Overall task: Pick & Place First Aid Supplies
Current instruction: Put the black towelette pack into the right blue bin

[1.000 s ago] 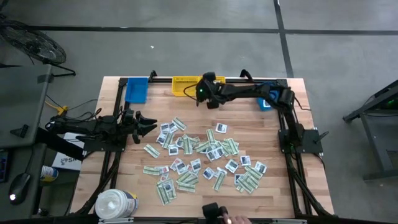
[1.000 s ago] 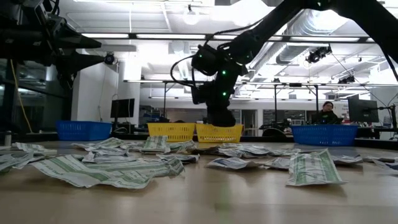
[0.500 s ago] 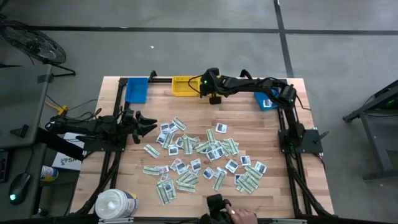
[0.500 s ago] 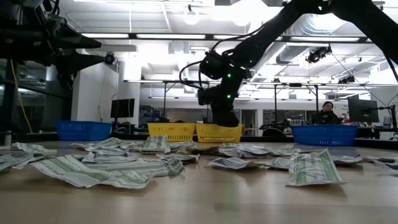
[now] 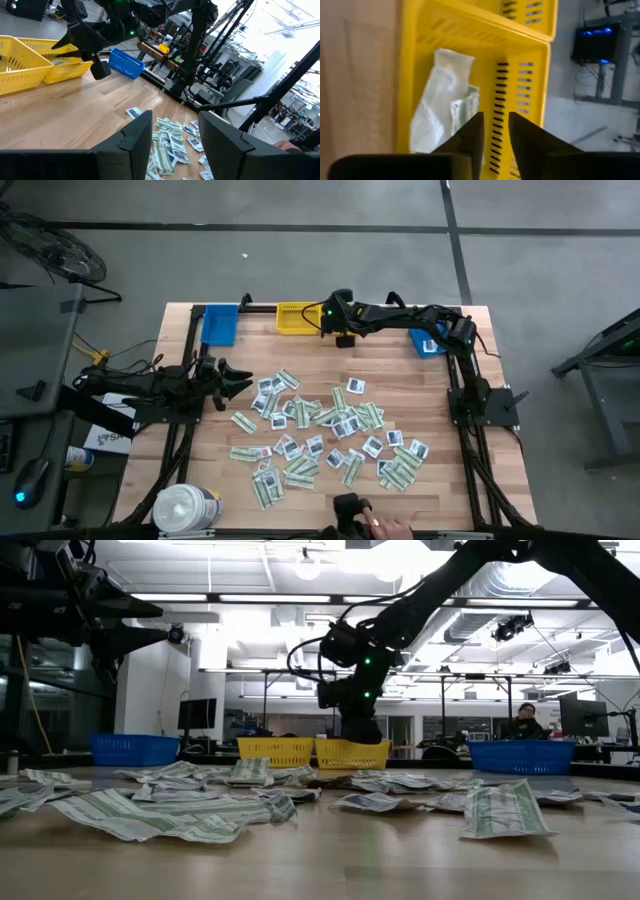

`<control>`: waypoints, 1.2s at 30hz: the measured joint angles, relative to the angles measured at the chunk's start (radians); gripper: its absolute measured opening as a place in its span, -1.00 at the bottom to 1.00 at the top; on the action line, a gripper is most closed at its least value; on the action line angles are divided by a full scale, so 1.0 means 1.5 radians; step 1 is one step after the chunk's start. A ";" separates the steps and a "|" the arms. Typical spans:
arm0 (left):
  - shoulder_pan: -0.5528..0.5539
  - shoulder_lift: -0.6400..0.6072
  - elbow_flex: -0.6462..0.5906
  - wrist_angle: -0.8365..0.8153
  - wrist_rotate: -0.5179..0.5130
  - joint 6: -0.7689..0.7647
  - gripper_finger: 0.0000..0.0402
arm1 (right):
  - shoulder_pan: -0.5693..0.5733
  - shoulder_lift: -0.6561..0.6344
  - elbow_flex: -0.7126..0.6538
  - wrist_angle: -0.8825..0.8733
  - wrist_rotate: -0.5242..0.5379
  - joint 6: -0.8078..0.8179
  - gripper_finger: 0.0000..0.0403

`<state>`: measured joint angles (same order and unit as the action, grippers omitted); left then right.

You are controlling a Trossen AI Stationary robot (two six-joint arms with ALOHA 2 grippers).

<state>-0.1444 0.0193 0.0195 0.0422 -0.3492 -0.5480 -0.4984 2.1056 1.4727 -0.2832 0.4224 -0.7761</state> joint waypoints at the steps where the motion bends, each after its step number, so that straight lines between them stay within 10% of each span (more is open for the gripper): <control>1: 0.000 0.000 0.000 0.000 0.000 0.000 -0.20 | 0.001 -0.001 0.000 -0.001 0.012 0.003 -0.53; 9: 0.000 0.000 0.000 0.000 0.000 0.000 -0.20 | 0.015 -0.089 0.000 -0.062 0.034 0.100 -0.44; 20: 0.000 0.000 0.000 0.000 0.000 0.000 -0.20 | 0.034 -0.243 -0.053 -0.299 -0.143 0.341 -0.43; 36: 0.000 0.000 0.000 0.000 0.000 0.000 -0.20 | 0.222 -0.387 -0.359 -0.049 -0.143 0.467 -0.43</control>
<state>-0.1442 0.0189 0.0196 0.0424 -0.3491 -0.5478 -0.1660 1.5246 0.9341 -0.3574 0.2085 -0.0757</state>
